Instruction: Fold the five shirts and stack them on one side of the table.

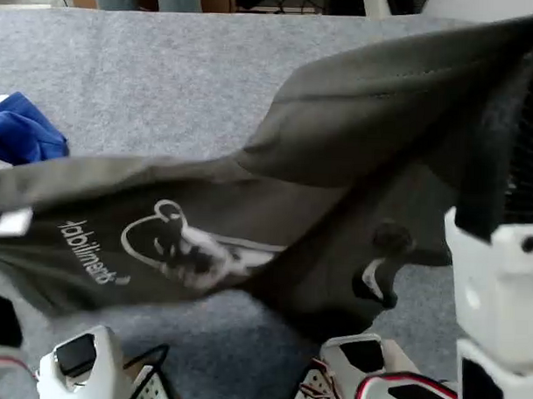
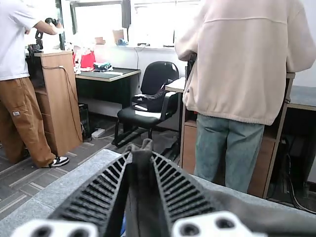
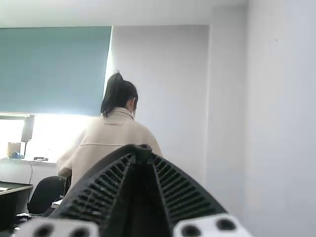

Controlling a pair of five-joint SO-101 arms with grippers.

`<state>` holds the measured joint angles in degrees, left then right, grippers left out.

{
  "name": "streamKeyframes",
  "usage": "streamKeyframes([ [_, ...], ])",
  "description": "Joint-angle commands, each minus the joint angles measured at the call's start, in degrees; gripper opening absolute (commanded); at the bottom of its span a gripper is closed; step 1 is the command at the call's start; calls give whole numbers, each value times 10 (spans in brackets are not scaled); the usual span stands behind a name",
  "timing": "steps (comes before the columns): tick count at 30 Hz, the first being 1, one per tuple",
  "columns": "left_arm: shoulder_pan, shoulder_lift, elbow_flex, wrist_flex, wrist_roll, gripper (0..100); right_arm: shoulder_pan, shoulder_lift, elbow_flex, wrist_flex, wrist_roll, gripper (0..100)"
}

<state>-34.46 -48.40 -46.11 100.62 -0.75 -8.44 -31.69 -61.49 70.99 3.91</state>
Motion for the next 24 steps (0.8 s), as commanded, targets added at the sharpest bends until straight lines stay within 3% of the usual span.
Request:
streamKeyframes([
  [1,-6,-43,49,3,5,29,9,-6,-5,7,7,15],
  [8,-8,-163,156,3,4,29,9,-18,-3,25,8,15],
  [14,-102,-230,182,3,3,29,9,-18,-3,25,8,15],
  [24,-116,-187,271,-9,18,29,5,23,71,-5,8,15],
])
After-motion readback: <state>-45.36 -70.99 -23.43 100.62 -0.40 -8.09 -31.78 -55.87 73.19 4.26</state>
